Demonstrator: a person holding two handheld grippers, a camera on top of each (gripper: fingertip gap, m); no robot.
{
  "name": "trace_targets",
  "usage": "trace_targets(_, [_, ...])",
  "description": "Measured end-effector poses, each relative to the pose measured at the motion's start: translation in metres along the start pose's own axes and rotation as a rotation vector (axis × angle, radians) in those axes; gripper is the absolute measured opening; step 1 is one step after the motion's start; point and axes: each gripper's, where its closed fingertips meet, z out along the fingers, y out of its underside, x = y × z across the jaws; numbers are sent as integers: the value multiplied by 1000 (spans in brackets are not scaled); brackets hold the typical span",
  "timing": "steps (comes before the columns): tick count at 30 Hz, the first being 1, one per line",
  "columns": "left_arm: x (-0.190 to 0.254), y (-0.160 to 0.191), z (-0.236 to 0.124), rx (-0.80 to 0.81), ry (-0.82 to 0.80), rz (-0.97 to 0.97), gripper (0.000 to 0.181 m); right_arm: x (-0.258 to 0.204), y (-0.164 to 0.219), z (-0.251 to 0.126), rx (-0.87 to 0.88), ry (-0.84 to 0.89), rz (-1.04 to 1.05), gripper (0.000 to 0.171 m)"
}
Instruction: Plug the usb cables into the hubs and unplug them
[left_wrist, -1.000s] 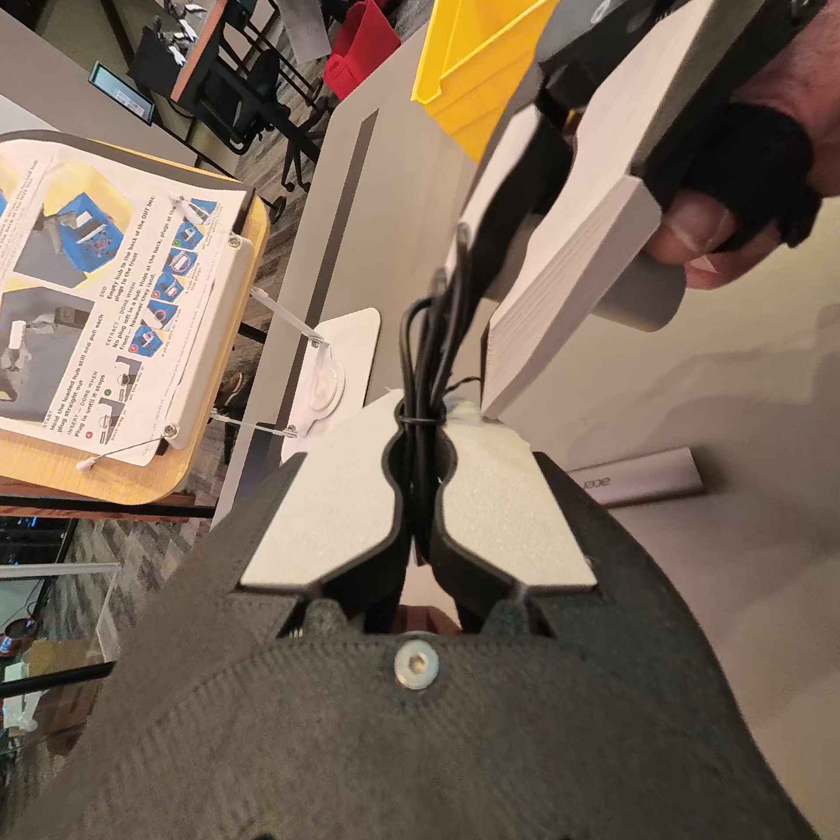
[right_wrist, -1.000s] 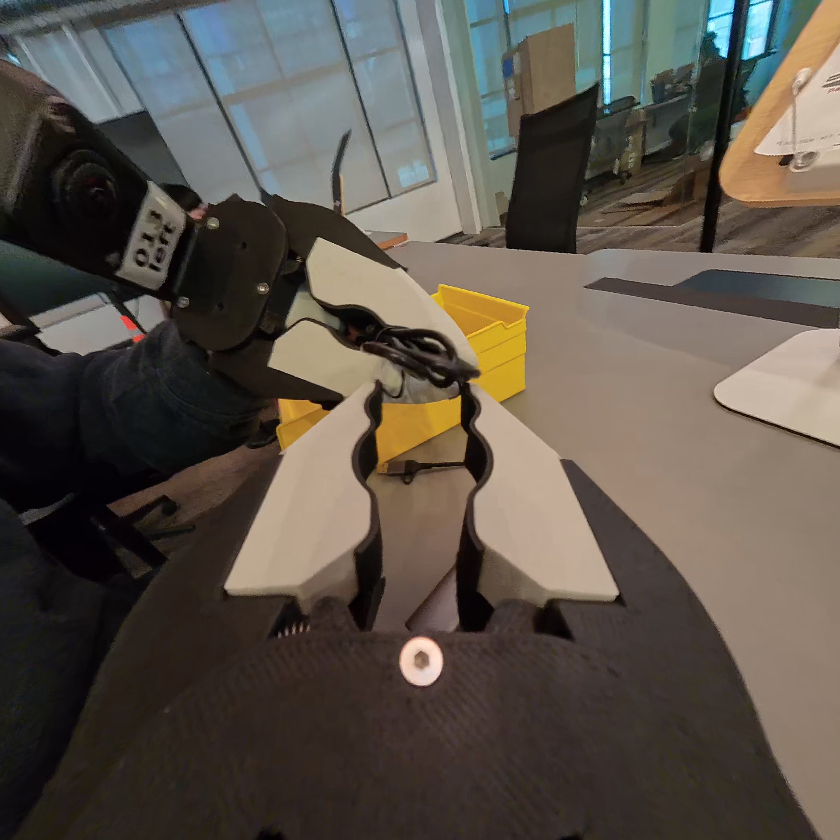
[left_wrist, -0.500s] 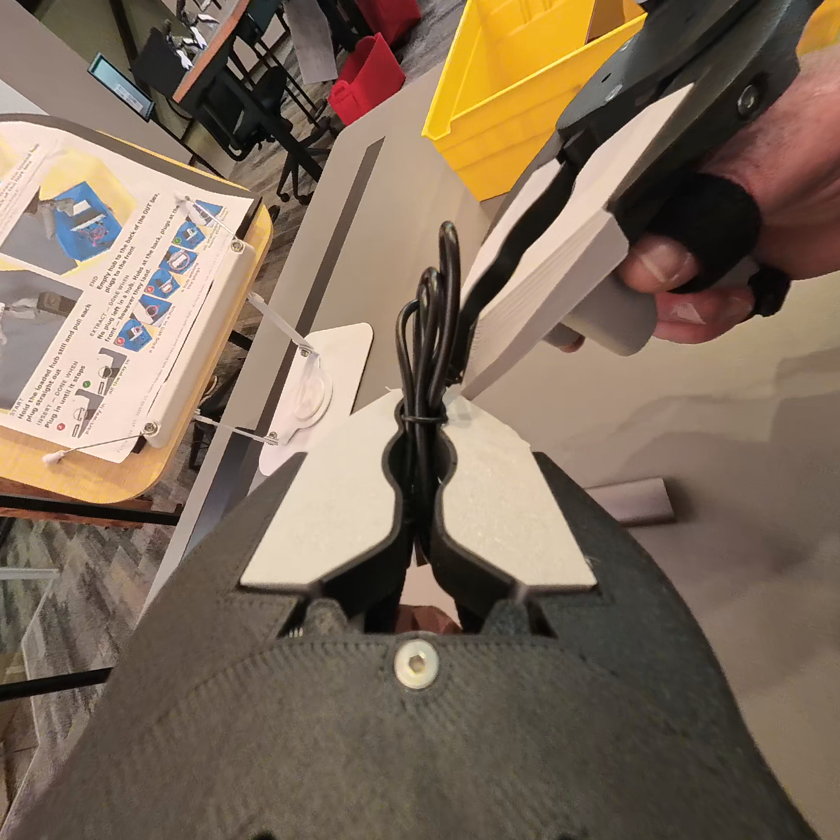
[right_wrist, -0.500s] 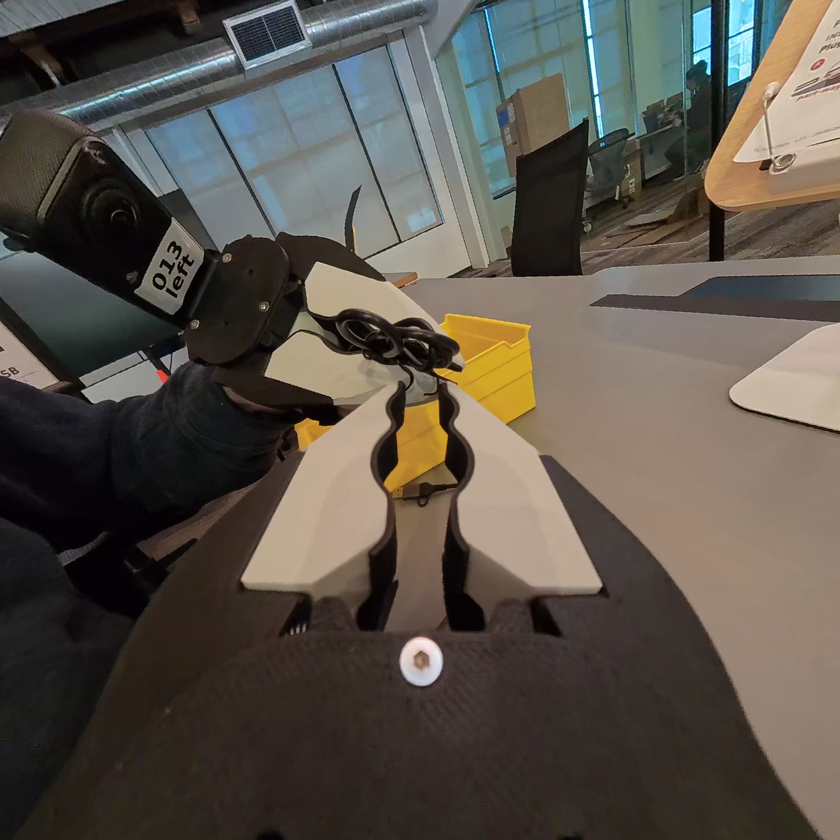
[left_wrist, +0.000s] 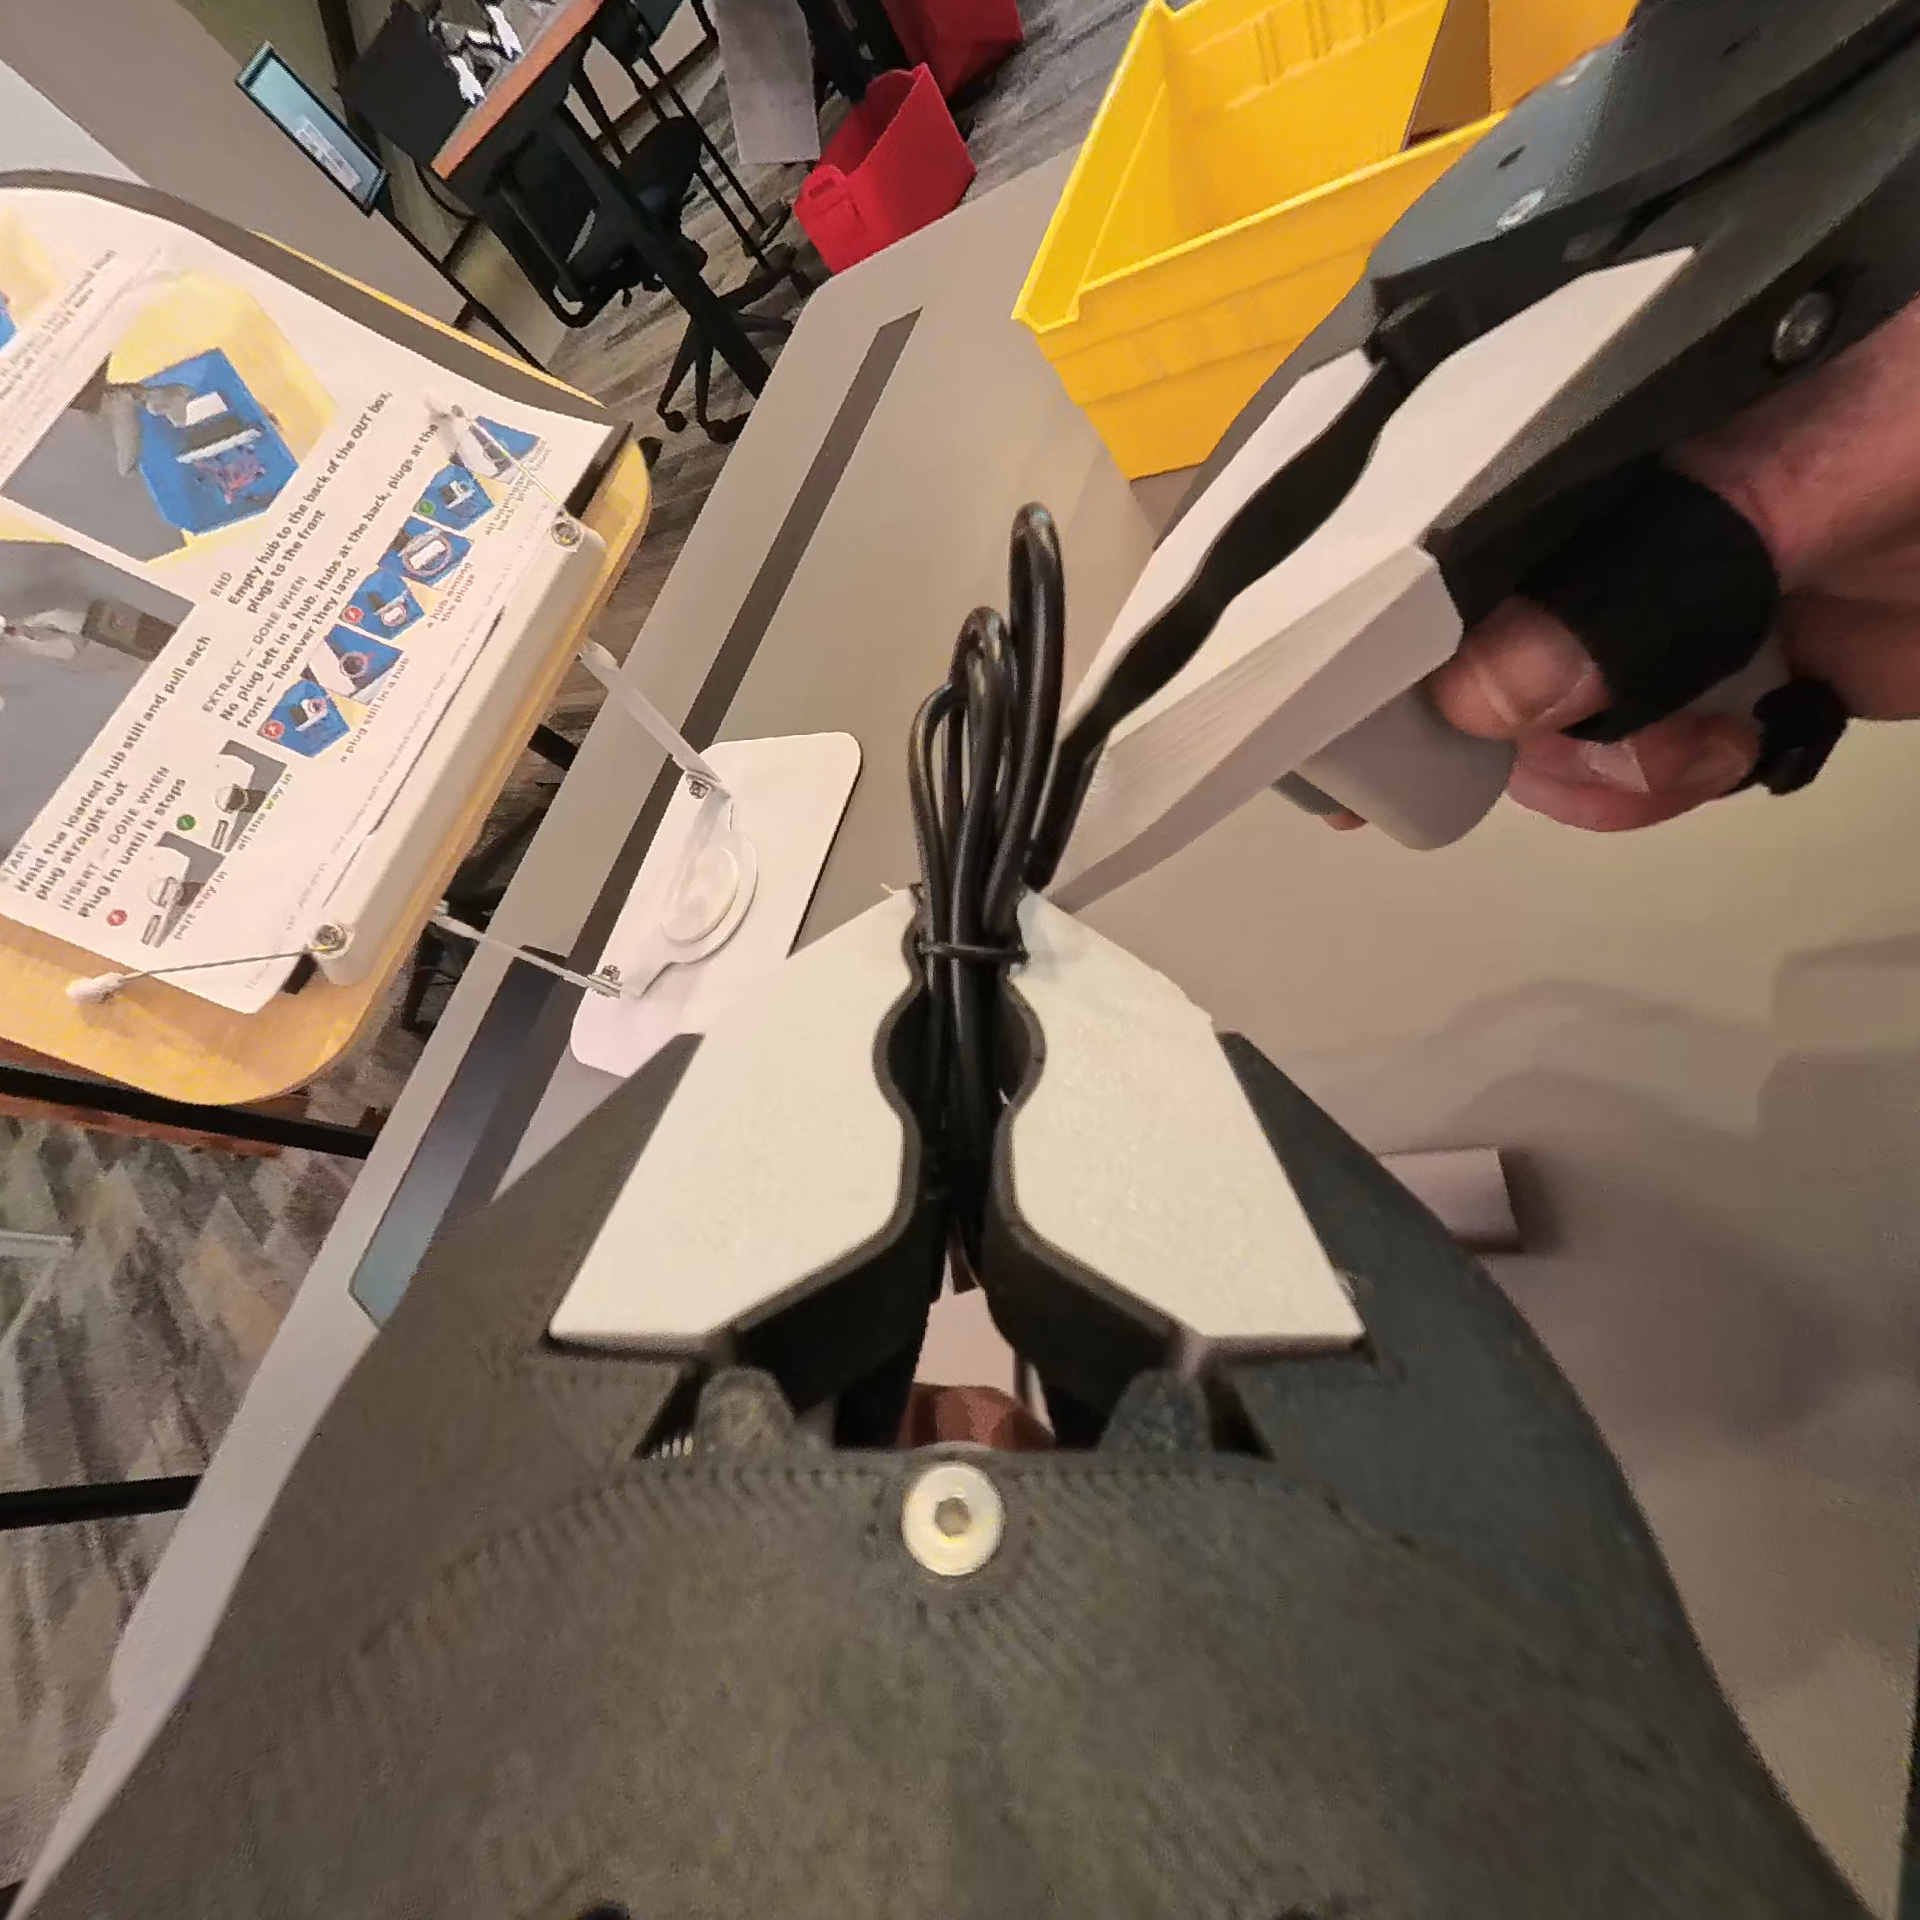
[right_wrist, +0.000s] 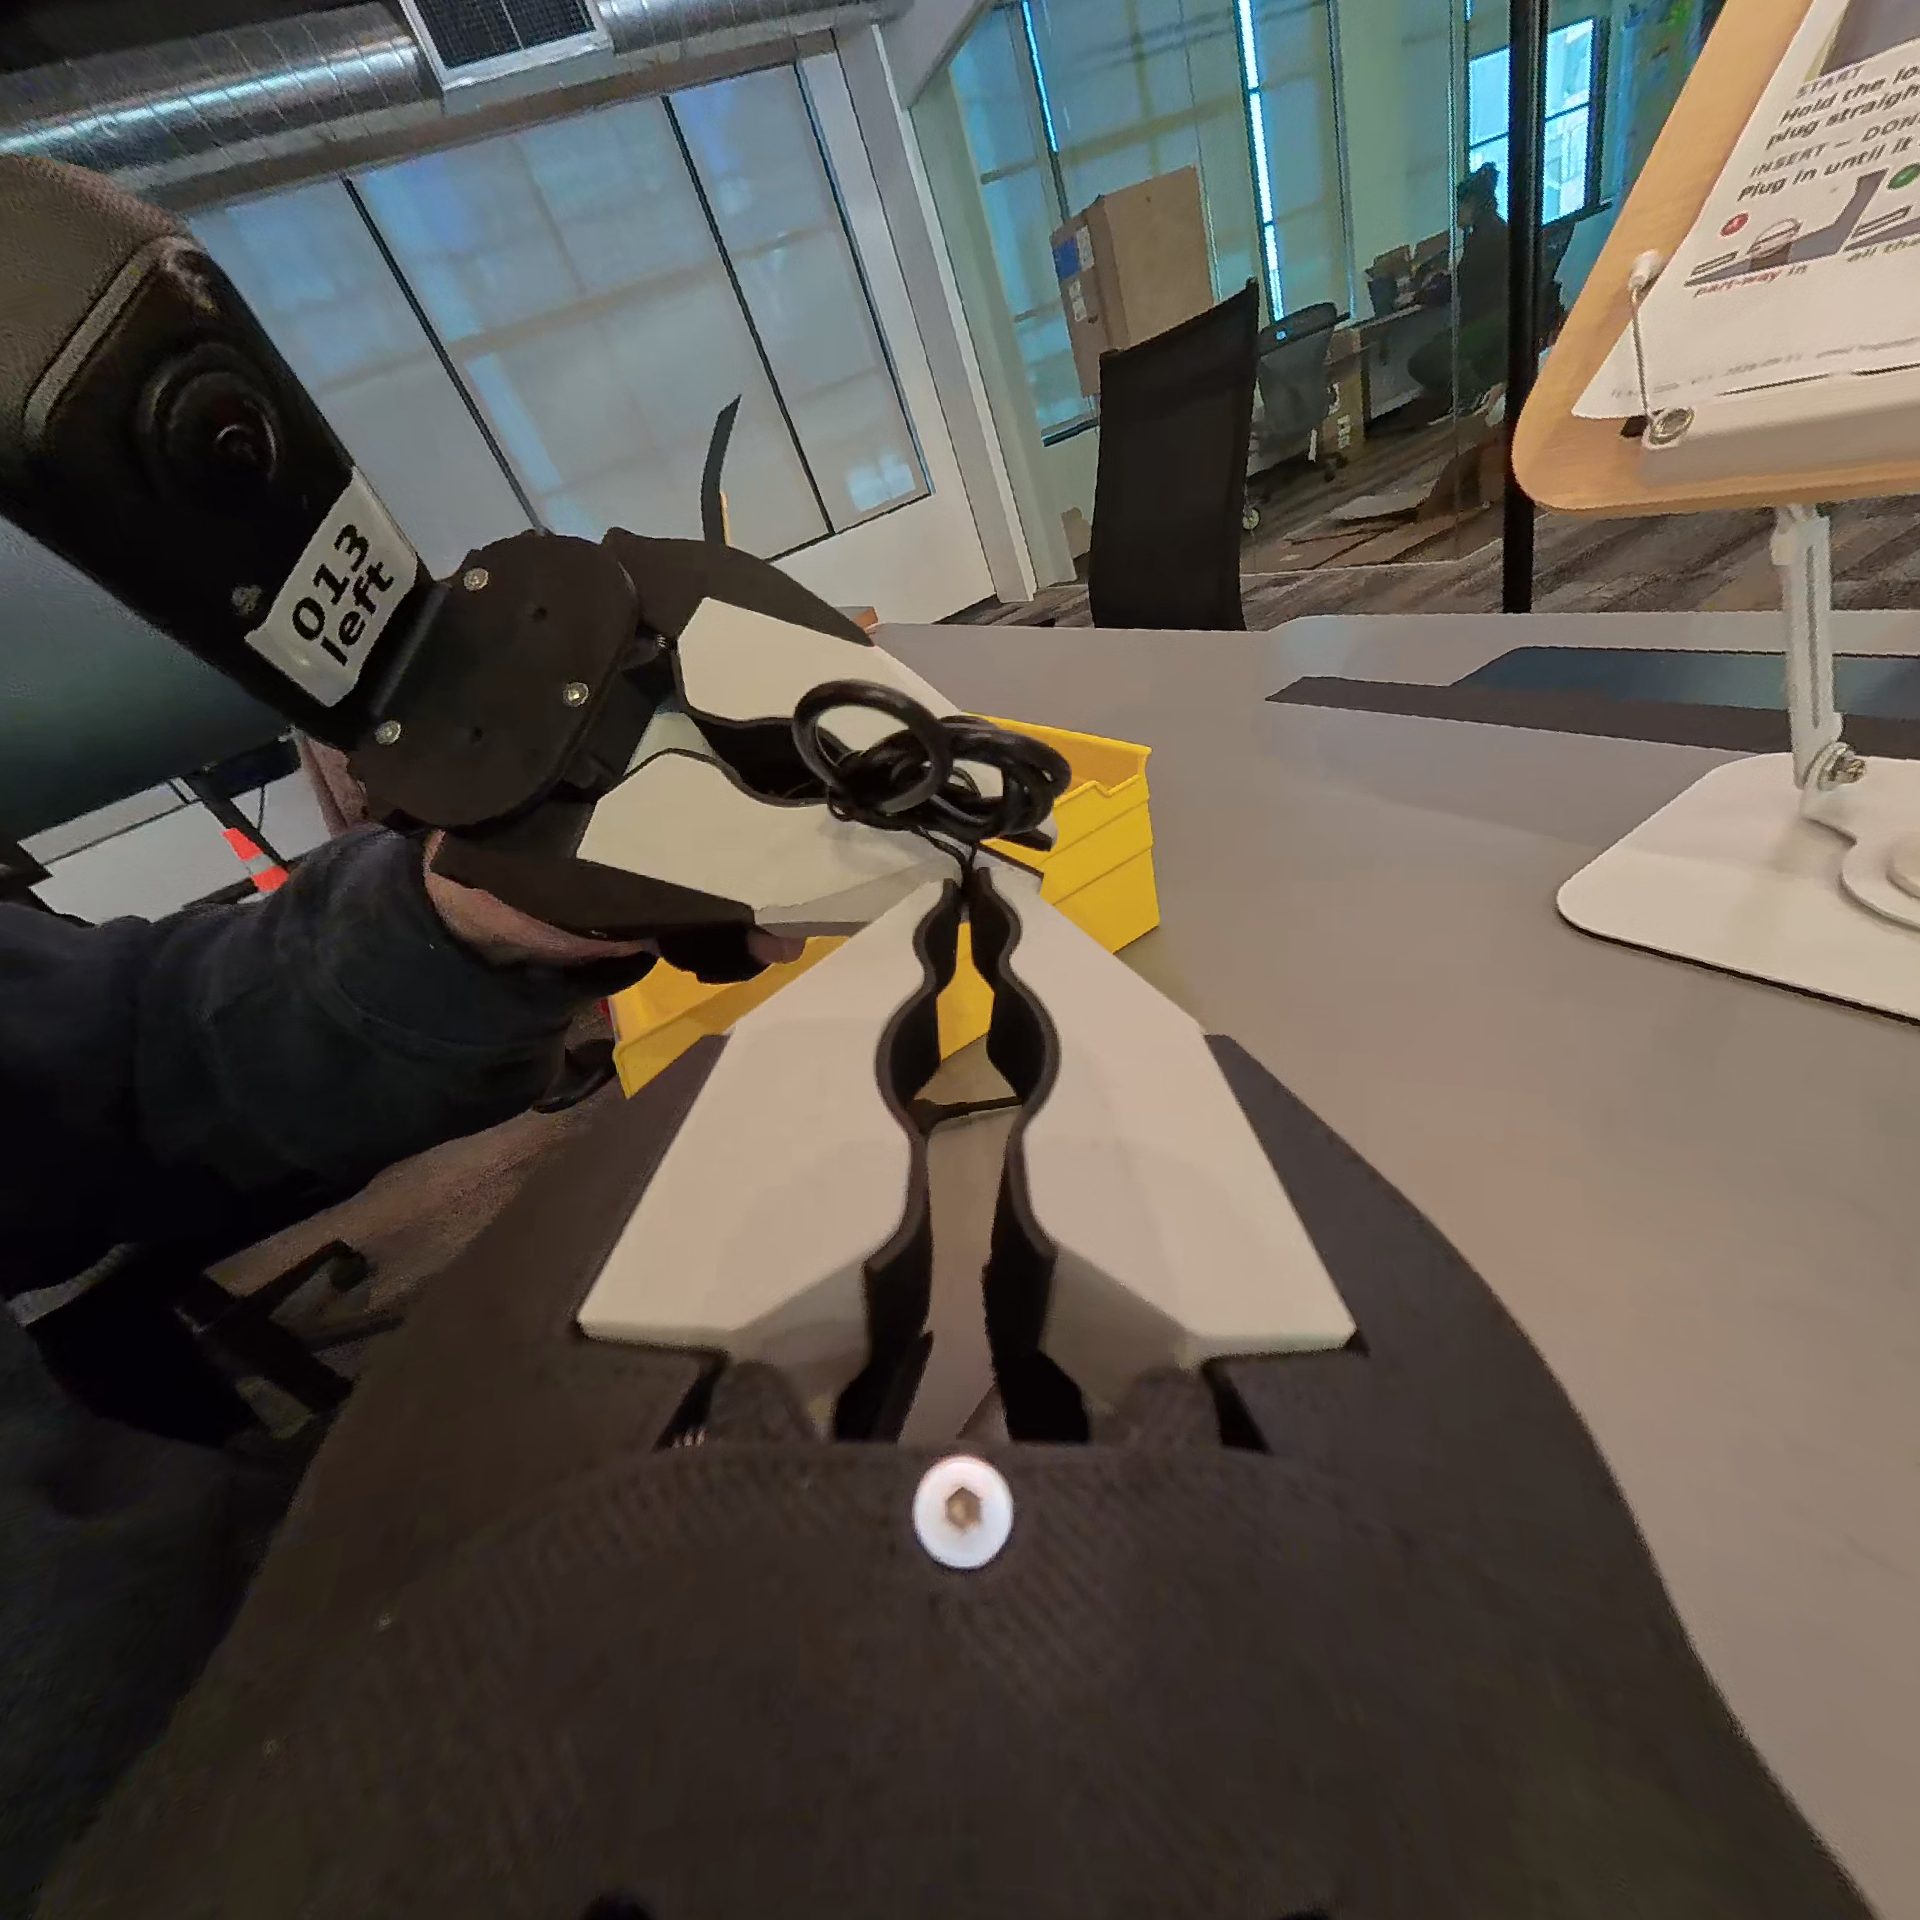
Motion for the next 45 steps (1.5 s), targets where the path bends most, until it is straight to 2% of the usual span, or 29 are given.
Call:
trace_targets(8, [5, -5, -1, 43, 78, -134, 5, -3, -3, -4, -27, 40, -110, 0])
trace_targets(19, [9, -10, -1, 87, 182, -349, 5, 0, -7, -9, -220, 354, -728, 0])
trace_targets(20, [8, -10, -1, 89, 176, -351, 5, -1, -8, -9, -212, 348, -695, 0])
trace_targets(23, [5, -9, 0, 60, 125, -300, 5, -2, -10, -10, -131, 240, -376, 0])
trace_targets(26, [3, -9, -1, 45, 77, -224, 5, -5, -11, -10, -124, 215, -306, 0])
trace_targets(32, [-2, -5, 1, 8, -15, -117, 5, -7, -10, -7, 3, 61, 173, 0])
trace_targets(37, [1, -6, 2, 24, 6, -168, 5, -10, -8, -6, 98, -65, 444, 0])
trace_targets(39, [2, -4, 3, 15, 23, -185, 5, -9, -6, -7, 98, -69, 435, 0])
trace_targets(45, [3, -6, 2, 36, 101, -295, 5, -8, -9, -8, -28, 104, -73, 4])
